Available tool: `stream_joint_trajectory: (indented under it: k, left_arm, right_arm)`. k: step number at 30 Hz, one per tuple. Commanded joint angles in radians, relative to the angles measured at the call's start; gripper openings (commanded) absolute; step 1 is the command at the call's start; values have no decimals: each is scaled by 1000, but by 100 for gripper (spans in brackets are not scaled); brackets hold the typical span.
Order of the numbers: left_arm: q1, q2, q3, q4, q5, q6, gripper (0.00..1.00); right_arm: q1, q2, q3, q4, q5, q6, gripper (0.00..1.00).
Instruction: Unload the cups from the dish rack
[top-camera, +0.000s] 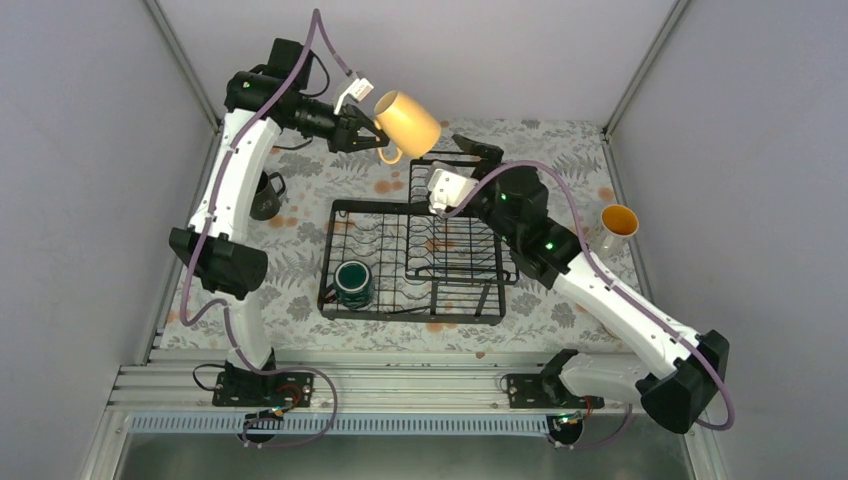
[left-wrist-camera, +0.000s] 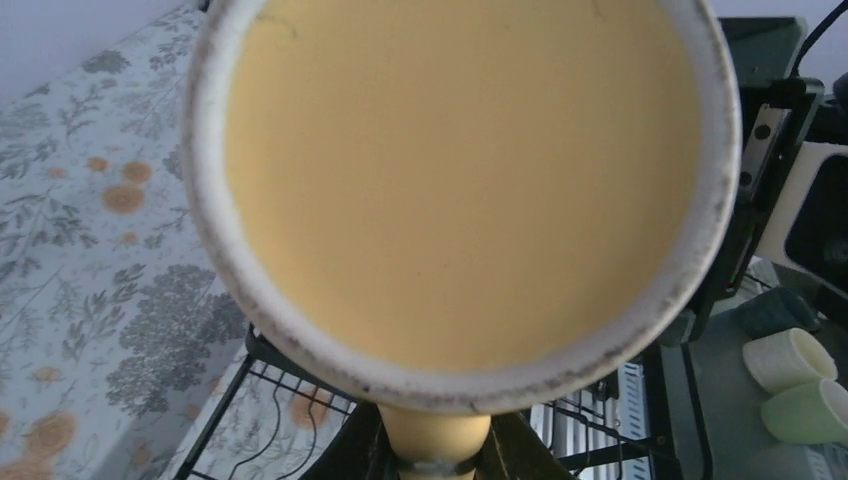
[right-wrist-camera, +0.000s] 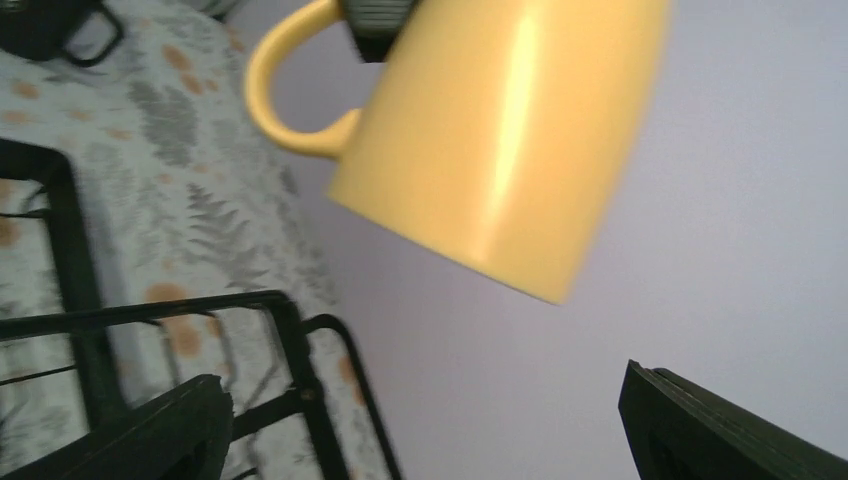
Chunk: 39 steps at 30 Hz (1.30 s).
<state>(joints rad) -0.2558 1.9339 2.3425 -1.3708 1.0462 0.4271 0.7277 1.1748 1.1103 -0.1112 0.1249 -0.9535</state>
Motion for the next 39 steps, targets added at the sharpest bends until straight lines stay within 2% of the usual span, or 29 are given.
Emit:
stream_joint_trajectory:
  k: [1,9,19,22,27,29,32,34,35,39]
  left_arm:
    - [1,-39,18,13,174,12,2]
    - [-39,-12,-47,12,168,-13,2]
    - [-89,-5,-79,10,165,-13,2]
    - [-98,-13,-128,10,151,-13,2]
    - [-99,-9,-139,11,138,-7,4]
    - [-100,1,-127,10,130,-6,6]
    - [-103,23,-121,10,116,-7,16]
    - [-107,34,-121,10,110,-5,27]
    - [-109,36,-120,11,107,-1,28]
    - [-117,45,-98,10,93,10,33]
  right_arm:
    - [9,-76,-66,304,81,-113,100]
    - [39,-54,-175,484,130,-247,99]
    - [61,26,-229,823,179,-383,92]
    - [61,48,-257,955,188,-464,82]
    - [61,36,-273,1003,158,-470,64]
    - [61,34,-292,1033,143,-477,62]
    - [65,32,-326,1094,118,-504,57]
    - [71,34,-345,1124,105,-528,52]
    - [75,35,-348,1128,101,-537,49]
    - [93,37,-350,1118,103,-552,28]
